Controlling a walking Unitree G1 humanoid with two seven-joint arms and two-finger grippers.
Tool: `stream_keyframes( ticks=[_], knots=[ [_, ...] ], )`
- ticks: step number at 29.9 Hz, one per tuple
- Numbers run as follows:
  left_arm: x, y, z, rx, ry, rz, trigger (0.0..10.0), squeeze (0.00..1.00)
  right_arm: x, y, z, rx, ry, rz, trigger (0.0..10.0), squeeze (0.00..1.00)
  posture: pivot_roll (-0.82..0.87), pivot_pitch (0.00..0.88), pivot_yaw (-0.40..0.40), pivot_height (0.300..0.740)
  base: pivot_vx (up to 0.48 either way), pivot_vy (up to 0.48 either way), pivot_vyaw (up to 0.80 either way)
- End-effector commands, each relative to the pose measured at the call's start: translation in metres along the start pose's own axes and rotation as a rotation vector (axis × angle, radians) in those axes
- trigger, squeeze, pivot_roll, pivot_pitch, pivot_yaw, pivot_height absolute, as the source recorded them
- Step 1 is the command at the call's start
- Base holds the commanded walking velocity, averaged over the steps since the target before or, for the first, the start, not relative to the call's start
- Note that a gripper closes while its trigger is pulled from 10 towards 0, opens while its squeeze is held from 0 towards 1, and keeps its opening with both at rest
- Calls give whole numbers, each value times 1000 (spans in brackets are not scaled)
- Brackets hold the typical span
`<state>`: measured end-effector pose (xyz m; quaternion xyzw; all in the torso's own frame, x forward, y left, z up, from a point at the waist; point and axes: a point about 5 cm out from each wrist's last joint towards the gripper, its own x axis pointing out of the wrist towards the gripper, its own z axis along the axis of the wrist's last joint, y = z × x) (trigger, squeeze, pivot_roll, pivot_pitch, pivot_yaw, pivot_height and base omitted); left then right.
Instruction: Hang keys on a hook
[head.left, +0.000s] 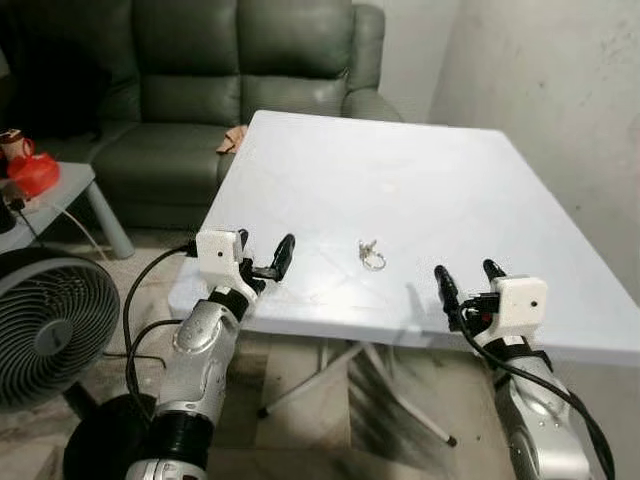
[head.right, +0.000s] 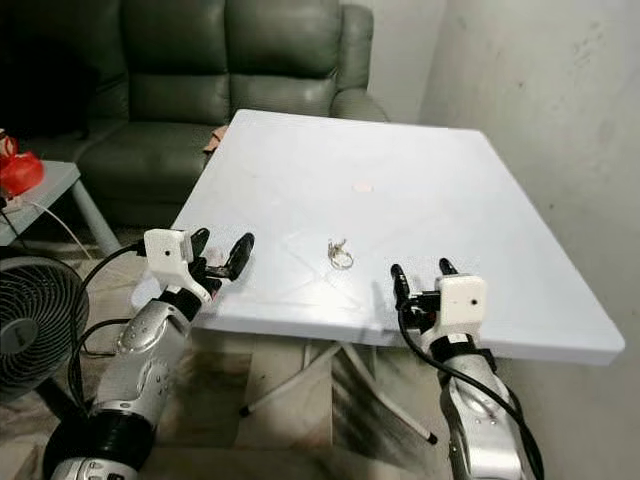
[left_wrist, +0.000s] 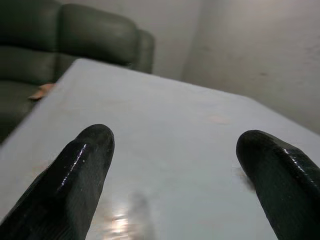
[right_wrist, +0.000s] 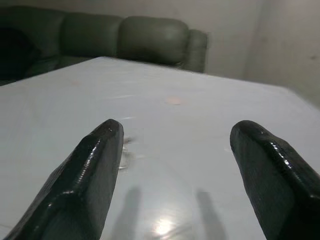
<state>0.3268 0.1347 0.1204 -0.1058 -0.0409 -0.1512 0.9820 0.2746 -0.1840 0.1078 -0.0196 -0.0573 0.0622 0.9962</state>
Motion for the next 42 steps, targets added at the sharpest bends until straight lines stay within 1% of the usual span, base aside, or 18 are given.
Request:
stream_keyframes(
  ticks=[1,4,18,26,30,36,42],
  knots=[
    [0,3,1,1,0,14,10000,0,4,4,5,1,-17,22,10000,0,-18,0,-27,711,289,0,0],
    [0,3,1,-4,0,15,10000,0,5,4,5,0,-17,25,10000,0,-18,0,-27,711,277,89,0],
    [0,2,0,-15,0,20,10000,0,5,4,5,0,-14,35,10000,0,-17,0,-31,711,0,389,0],
    [0,4,0,-3,3,31,10000,0,4,5,4,1,-9,46,10000,0,-18,0,-29,711,0,336,0],
    [0,3,0,-5,8,33,10000,0,3,6,4,1,-3,51,10000,0,-18,0,-31,711,265,0,0],
    [0,3,-1,-10,4,35,10000,0,2,6,3,-1,0,55,10000,0,-19,0,-33,711,449,0,0],
    [0,2,-1,7,15,39,10000,0,2,7,3,-7,5,60,10000,0,-18,0,-33,711,408,0,0]
  ],
)
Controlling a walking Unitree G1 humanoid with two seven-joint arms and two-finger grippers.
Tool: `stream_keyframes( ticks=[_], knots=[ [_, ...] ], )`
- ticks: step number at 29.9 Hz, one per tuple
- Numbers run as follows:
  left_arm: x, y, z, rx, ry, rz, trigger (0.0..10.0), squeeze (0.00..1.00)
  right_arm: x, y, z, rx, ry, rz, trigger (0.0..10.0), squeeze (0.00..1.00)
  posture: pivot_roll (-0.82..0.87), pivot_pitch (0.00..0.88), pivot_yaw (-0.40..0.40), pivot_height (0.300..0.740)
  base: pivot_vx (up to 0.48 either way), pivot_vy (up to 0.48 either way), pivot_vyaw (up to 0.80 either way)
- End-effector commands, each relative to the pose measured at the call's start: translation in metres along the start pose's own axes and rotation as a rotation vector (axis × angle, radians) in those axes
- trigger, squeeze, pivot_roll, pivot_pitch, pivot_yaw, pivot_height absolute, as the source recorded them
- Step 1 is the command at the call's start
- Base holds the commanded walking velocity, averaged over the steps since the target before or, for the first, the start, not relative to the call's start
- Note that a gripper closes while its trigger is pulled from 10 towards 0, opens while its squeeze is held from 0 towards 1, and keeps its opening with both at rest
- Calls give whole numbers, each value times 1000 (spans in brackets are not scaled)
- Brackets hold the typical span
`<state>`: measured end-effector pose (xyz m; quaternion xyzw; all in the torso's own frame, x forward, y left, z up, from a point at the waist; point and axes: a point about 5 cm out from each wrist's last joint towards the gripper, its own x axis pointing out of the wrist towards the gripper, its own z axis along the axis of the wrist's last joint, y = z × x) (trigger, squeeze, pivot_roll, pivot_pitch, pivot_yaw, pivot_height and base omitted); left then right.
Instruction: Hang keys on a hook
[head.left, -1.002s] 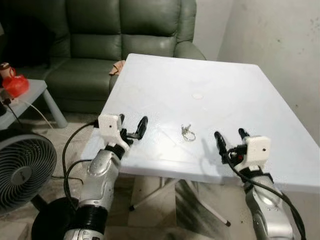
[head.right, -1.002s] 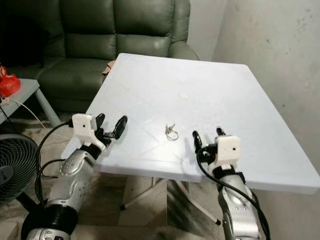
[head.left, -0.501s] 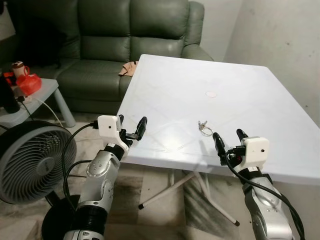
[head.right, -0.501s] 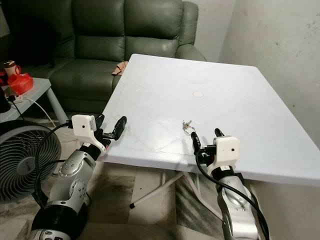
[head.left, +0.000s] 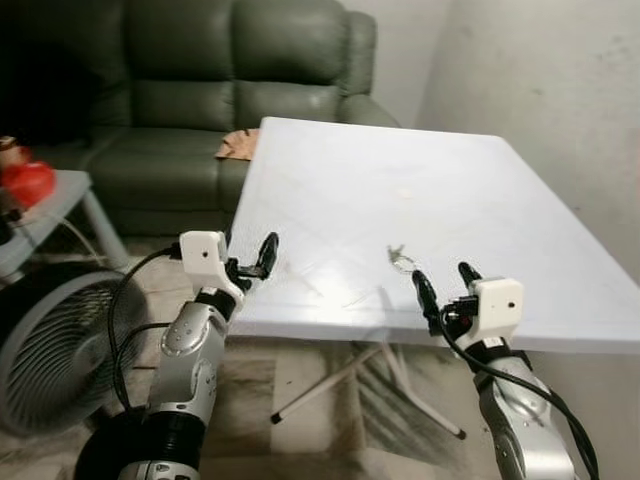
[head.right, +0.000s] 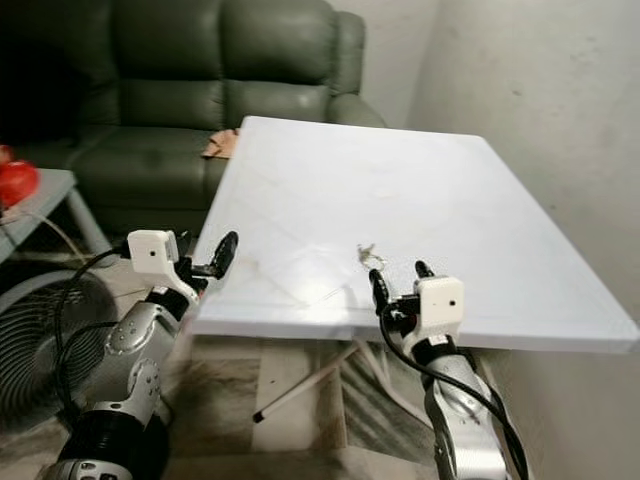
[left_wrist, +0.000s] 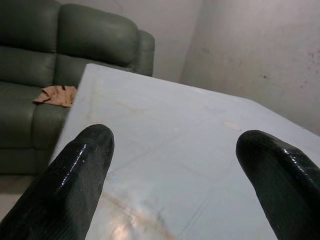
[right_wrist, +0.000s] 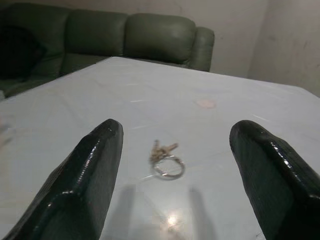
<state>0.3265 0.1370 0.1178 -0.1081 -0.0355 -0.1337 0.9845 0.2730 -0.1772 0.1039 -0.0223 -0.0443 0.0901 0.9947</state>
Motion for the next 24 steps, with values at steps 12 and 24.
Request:
stream_keyframes(
  ticks=[12,24],
  knots=[
    [1,-2,2,54,-6,32,10000,0,1,1,2,-8,5,15,10000,0,-15,0,-36,711,0,0,0],
    [0,-4,2,65,-12,27,10000,0,1,0,0,-30,31,16,10000,0,-13,0,-39,711,0,0,0]
  ],
)
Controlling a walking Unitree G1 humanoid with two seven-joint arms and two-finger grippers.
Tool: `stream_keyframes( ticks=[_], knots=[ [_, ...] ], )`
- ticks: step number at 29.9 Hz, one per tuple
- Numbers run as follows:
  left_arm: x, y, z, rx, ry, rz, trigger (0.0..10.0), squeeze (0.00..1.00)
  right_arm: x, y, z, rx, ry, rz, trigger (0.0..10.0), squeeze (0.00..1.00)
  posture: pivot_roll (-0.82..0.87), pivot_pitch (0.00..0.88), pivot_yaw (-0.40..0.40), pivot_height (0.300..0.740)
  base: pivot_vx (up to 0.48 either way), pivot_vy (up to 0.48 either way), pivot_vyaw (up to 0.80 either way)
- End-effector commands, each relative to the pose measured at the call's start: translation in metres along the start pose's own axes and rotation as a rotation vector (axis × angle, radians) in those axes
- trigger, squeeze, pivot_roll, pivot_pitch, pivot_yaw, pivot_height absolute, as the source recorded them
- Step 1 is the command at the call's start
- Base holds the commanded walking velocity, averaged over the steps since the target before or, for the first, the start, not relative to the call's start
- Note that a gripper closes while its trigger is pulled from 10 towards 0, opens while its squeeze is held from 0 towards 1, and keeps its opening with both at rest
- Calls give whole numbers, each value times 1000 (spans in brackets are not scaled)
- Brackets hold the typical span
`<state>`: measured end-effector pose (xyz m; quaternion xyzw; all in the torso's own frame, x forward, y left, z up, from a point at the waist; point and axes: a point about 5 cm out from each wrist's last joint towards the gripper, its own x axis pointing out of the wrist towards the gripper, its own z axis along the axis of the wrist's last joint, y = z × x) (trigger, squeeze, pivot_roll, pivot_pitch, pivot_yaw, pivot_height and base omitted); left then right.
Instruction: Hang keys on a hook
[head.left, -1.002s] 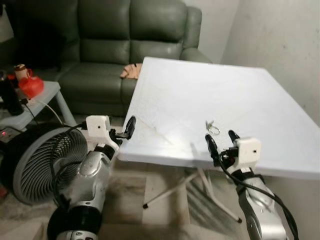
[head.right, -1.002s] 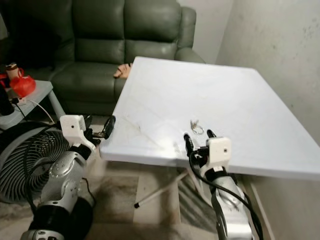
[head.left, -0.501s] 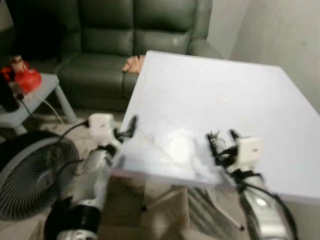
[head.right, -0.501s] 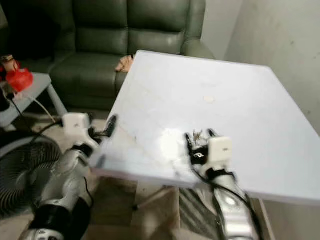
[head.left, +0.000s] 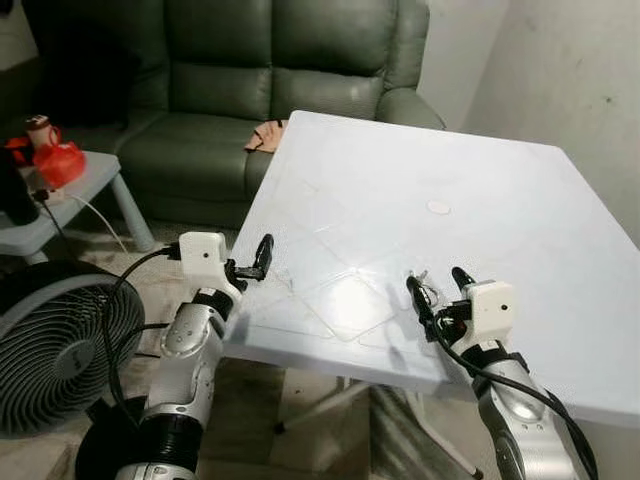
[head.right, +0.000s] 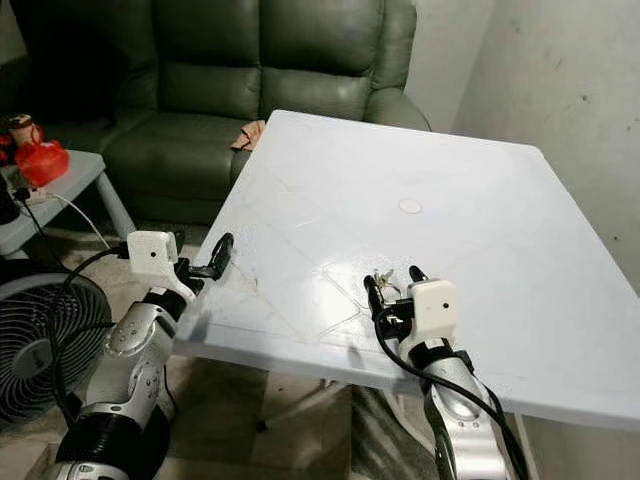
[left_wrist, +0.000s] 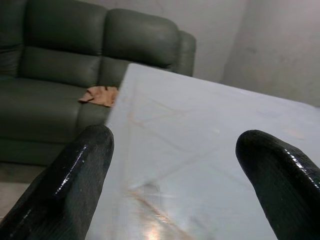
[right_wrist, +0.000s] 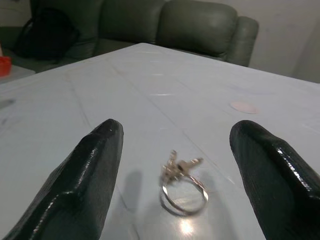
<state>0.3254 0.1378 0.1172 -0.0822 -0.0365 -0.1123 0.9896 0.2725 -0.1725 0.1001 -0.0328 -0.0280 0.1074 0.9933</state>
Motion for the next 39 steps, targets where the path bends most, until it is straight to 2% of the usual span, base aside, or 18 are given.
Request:
stream_keyframes(
  ticks=[1,9,18,25,27,32,39],
  knots=[
    [1,-5,3,11,-14,-17,10000,0,0,-6,4,-20,3,-17,10000,0,-13,0,-39,711,0,0,0],
    [-2,-9,0,16,-7,-62,10000,0,4,-11,3,-74,48,-9,10000,0,-14,0,-45,711,0,0,0],
    [-14,-33,-11,64,26,-222,10000,0,25,-19,10,-79,106,-41,10000,0,-8,0,-53,711,0,0,0],
    [-23,-51,-17,84,44,-310,10000,0,38,-16,11,-26,176,-26,10000,0,4,0,-63,711,0,0,0],
    [-25,-55,-18,81,48,-317,10000,0,40,-13,7,20,220,-14,10000,0,8,0,-65,711,0,0,0],
    [-26,-58,-18,79,51,-325,10000,0,41,-11,6,50,251,-8,10000,0,11,0,-66,711,0,0,0],
    [-27,-60,-18,83,56,-335,10000,0,38,-5,3,32,280,33,10000,0,10,0,-68,711,0,0,0]
  ],
)
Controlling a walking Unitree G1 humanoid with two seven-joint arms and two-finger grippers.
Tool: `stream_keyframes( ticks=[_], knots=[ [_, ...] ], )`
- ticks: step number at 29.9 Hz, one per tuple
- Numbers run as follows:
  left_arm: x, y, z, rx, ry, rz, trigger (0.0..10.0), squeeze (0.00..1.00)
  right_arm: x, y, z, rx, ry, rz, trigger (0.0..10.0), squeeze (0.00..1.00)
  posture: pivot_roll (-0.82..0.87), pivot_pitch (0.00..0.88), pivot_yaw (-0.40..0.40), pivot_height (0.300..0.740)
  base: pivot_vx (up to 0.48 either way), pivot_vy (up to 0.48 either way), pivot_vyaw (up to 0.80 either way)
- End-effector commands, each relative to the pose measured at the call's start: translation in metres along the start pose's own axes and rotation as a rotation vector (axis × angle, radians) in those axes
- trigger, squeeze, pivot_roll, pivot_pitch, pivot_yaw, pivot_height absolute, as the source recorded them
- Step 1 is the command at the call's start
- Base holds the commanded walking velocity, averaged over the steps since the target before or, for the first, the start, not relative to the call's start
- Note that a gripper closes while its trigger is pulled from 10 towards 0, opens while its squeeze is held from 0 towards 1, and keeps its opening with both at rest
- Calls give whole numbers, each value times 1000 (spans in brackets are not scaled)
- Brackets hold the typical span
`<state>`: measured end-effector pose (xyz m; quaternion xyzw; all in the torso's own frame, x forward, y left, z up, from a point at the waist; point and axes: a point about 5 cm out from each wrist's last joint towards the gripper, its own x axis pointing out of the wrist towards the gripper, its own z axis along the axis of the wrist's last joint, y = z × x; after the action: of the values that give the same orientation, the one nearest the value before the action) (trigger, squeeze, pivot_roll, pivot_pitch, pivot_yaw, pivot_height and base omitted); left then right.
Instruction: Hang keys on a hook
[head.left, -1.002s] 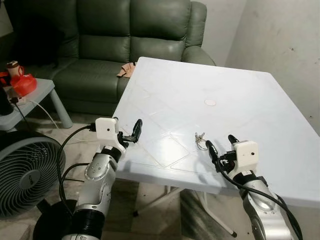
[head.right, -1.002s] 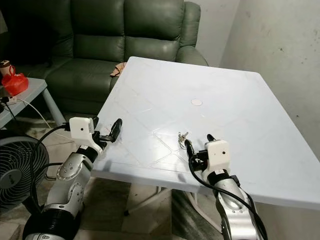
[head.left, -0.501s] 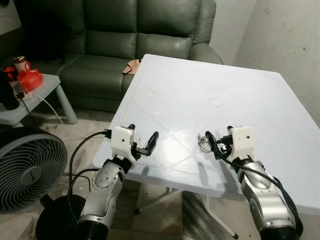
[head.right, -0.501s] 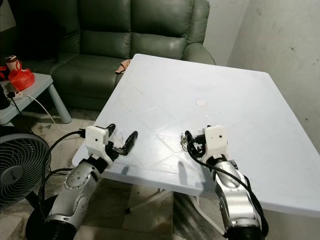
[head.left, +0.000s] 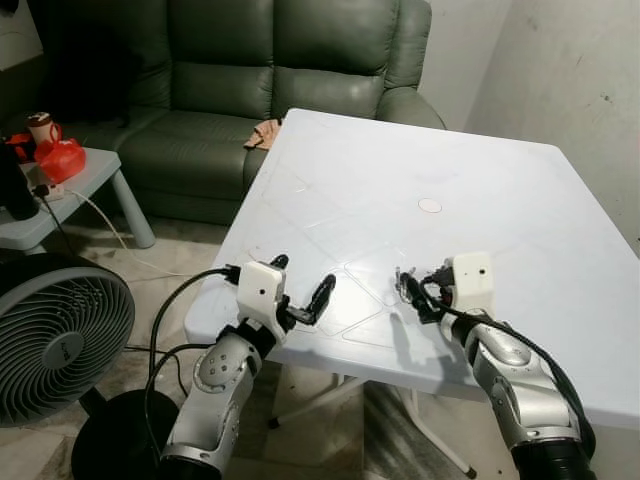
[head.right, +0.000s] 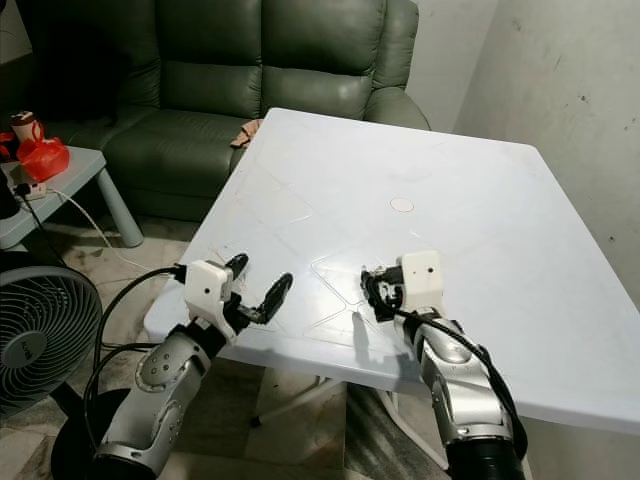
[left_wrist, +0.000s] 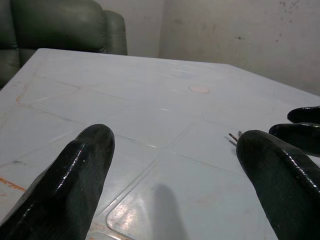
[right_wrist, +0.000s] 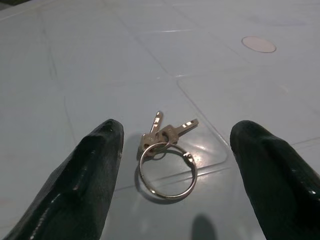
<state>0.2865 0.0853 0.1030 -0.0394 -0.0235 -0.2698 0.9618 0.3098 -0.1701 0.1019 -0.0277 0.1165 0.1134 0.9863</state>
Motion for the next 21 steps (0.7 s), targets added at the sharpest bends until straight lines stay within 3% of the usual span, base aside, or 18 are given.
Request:
stream_keyframes(
  ticks=[1,21],
  knots=[
    [1,-3,3,17,0,-15,10000,0,0,2,3,-22,-3,9,10000,0,10,0,-70,711,0,0,0],
    [-2,-12,2,6,13,-26,10000,0,13,16,4,-72,60,-60,10000,0,24,0,-83,711,0,0,0]
  ],
)
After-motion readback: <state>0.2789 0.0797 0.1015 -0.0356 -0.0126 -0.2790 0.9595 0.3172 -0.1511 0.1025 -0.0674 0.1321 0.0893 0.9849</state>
